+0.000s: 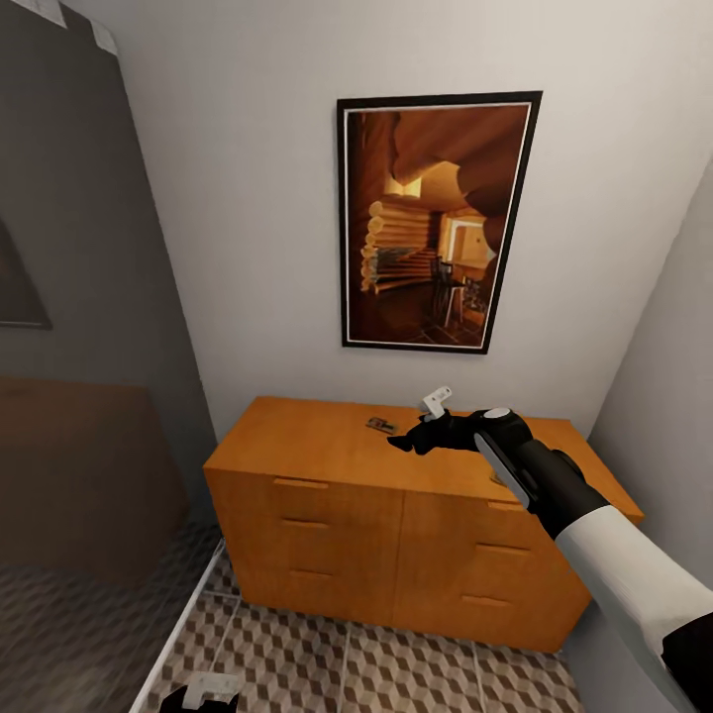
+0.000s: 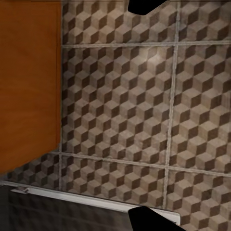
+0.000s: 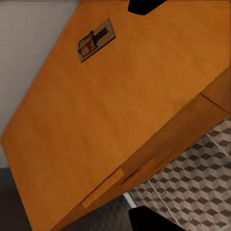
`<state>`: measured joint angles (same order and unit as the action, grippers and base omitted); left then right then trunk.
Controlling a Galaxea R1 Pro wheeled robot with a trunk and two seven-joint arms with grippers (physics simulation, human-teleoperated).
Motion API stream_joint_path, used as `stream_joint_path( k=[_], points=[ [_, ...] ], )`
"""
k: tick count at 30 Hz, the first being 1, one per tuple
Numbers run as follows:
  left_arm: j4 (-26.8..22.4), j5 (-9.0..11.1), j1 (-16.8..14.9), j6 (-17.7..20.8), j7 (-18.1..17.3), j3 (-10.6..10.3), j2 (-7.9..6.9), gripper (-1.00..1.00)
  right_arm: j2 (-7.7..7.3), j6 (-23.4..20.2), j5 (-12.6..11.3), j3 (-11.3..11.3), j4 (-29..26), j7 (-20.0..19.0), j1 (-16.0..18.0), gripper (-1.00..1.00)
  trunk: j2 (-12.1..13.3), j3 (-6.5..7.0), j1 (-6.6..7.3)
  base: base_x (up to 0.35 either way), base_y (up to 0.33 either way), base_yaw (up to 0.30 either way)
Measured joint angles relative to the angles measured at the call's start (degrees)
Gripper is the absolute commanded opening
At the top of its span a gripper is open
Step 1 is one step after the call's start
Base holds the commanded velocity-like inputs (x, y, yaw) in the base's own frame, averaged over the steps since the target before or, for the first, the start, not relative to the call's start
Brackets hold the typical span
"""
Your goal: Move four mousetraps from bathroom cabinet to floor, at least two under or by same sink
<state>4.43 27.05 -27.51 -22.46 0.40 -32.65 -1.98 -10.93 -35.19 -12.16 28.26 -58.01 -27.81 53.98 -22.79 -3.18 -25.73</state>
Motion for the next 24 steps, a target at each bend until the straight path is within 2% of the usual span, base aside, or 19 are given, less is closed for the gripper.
stream_joint_path(
  k=[6,11,24],
  points=[
    [0.00,0.00,0.00,-0.01,0.00,0.00,-0.05,1.00,0.00,0.29,0.03,-0.01,2.08,-0.01,0.00,1.00,0.01,0.00,-0.01,0.045,-0.019,0.000],
    [-0.01,0.00,0.00,-0.01,0.00,0.00,-0.05,1.00,0.00,2.58,0.04,-0.02,3.62,-0.01,0.00,1.00,0.01,0.00,-0.02,0.005,-0.002,0.000],
    [0.01,0.00,0.00,-0.01,0.00,0.00,-0.04,1.00,0.12,3.61,0.04,-0.02,4.27,-0.01,0.00,1.00,0.00,0.00,-0.02,0.000,0.000,0.000]
  ],
)
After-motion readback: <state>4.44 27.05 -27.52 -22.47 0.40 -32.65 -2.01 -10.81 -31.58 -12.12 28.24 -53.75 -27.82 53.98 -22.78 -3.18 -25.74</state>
